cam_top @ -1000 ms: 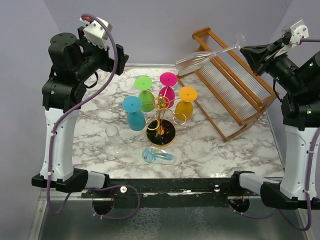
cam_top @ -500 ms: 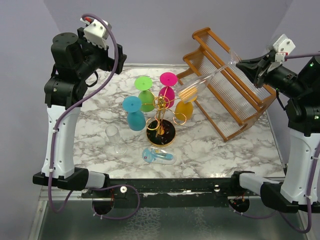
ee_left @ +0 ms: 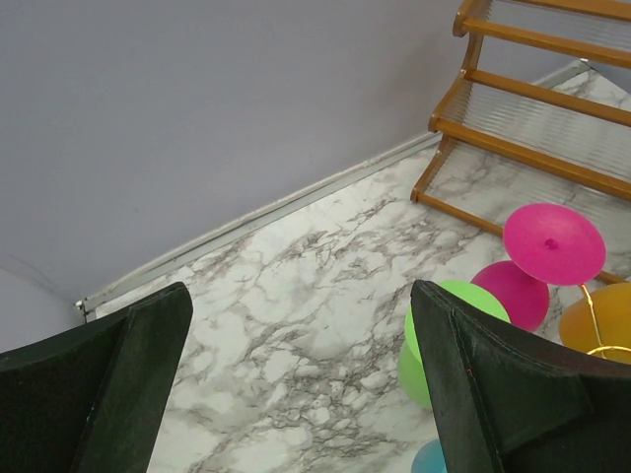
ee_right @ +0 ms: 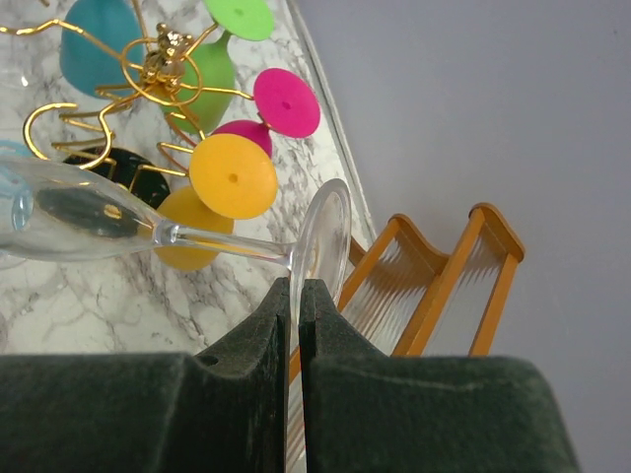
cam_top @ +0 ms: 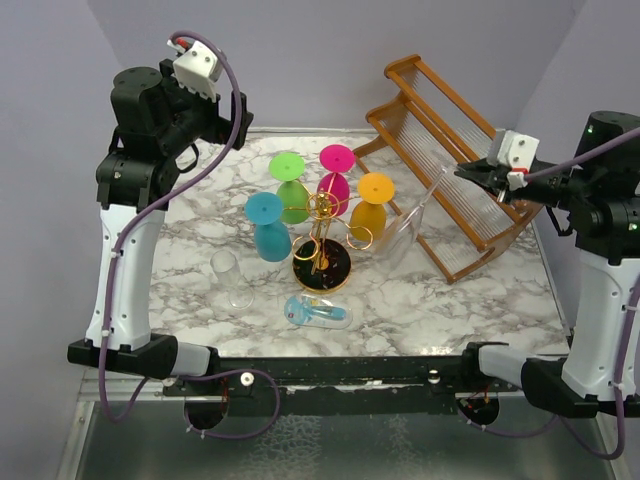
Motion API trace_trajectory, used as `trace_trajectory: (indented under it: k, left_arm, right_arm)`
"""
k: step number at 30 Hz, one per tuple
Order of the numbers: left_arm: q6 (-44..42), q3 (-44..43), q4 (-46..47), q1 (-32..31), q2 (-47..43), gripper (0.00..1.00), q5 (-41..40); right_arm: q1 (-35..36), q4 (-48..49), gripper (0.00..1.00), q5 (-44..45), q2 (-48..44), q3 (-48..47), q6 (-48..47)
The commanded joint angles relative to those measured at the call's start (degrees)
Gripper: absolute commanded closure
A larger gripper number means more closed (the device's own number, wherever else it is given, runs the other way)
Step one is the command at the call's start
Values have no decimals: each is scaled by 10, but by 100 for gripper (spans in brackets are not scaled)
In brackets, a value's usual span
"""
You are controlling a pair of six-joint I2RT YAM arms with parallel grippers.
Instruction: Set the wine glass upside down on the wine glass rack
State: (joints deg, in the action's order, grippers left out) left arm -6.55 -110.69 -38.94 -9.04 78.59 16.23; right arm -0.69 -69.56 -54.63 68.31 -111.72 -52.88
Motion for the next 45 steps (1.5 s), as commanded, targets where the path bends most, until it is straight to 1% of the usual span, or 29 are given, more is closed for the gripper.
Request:
trace_trajectory:
  k: [1, 4, 9, 17, 22, 24, 29, 32, 34, 39, 42, 45]
  left_arm:
    - [-14, 6, 25, 3, -4, 5, 13]
    - [-16, 12, 32, 3, -5, 5, 13]
    - [-12, 29, 53, 3, -6, 5, 8]
    - [11, 66, 87, 5, 2, 5, -47]
    - [18, 93, 105, 25, 1, 5, -62]
    - [22, 100, 109, 34, 2, 6, -60]
    - [25, 103, 113, 53, 8, 6, -50]
    - [25, 102, 112, 61, 12, 6, -47]
    - [22, 103, 111, 65, 13, 6, -45]
    - [26, 108, 114, 72, 15, 6, -32]
    - [30, 107, 115, 73, 19, 6, -22]
    - [30, 104, 115, 73, 20, 6, -19]
  right_arm:
    - [9, -82, 99, -62, 4, 6, -146]
    - [13, -109, 99, -91, 8, 17, -189]
    - [40, -112, 99, -94, 5, 36, -192]
    - [129, -112, 99, -94, 12, 48, -200]
    - [177, -110, 99, -98, 19, 36, -204]
    - [189, -98, 99, -99, 21, 40, -204]
    - [221, -22, 99, -96, 30, 70, -176]
    - [273, 37, 99, -53, 37, 85, -138]
    - [308, 55, 99, -19, 49, 80, -120]
    - [351, 91, 99, 47, 72, 73, -88]
    - [396, 112, 99, 109, 83, 76, -65]
    - [464, 138, 99, 204, 91, 91, -46]
